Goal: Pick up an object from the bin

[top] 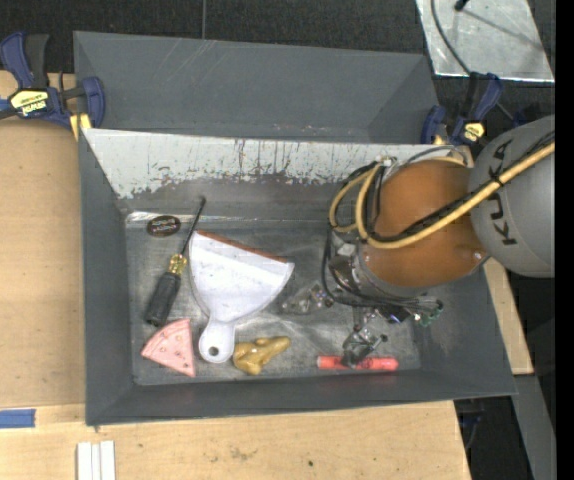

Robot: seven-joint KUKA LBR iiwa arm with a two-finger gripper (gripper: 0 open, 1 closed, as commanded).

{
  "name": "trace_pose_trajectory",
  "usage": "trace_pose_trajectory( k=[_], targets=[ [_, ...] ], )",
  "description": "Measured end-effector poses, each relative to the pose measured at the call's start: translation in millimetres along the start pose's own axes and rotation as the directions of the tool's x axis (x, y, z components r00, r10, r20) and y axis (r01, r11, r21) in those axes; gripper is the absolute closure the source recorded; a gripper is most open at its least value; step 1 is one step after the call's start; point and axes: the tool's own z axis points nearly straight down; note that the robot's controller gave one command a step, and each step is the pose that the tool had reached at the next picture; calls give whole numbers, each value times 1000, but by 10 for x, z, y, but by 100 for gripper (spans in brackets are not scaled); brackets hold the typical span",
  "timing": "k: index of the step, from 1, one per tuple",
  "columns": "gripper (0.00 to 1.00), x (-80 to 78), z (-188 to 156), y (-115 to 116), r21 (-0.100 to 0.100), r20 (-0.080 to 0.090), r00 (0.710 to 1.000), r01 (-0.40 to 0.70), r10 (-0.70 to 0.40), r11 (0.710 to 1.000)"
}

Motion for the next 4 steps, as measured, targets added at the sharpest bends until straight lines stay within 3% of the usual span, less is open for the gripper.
trace_pose_trajectory(
  k=[1,2,3,4],
  targets=[
    [0,-26,-49,35,-3,-5,999,-49,49,999],
    [0,-206,154,144,-1,2,1000,-20,20,1000],
    [0,-504,44,386,-3,-5,998,62,-62,998],
    [100,-724,318,588,5,17,998,63,-63,998]
  ],
)
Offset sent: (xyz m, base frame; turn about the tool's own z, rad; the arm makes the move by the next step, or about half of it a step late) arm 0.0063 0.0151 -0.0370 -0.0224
